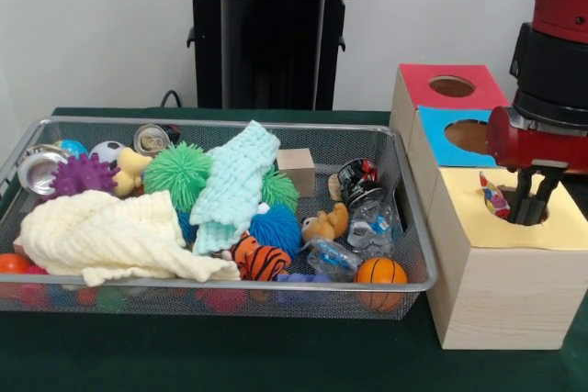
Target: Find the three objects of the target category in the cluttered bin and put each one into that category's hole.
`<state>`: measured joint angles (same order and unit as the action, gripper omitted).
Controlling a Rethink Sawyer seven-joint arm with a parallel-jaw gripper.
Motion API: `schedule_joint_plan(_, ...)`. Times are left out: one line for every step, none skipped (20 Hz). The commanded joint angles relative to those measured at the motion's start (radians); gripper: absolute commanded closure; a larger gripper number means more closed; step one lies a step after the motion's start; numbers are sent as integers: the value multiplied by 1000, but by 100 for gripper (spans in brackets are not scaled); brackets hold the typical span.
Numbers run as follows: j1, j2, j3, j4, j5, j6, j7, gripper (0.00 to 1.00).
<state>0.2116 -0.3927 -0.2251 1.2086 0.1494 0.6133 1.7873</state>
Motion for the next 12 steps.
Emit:
schedule_joint_plan(-49,-80,56,-60,14,-70,136,100)
schedule_joint_plan(-49,-78,54,-65,13,-63,134,100)
schedule_joint_plan(-50,-77,56,-66,13,-56,131,100)
schedule_joint_plan(-50,-75,56,-68,15,-48,134,100)
schedule_joint_plan(-51,-75,57,-68,15,-43,131,100)
schedule_joint_plan(-53,-74,61,-64,21,-24,132,100)
schedule_joint_plan(-54,-73,61,-60,25,-12,136,100)
schedule_joint_plan(-55,-70,62,-56,26,7,134,100)
schedule_joint_plan(-55,-72,63,-49,25,7,132,100)
schedule_joint_plan(-56,-75,67,-33,22,-9,128,100)
schedule_joint_plan(-55,-79,68,-13,19,-22,128,100)
schedule_joint_plan(-54,-84,68,6,15,-34,128,100)
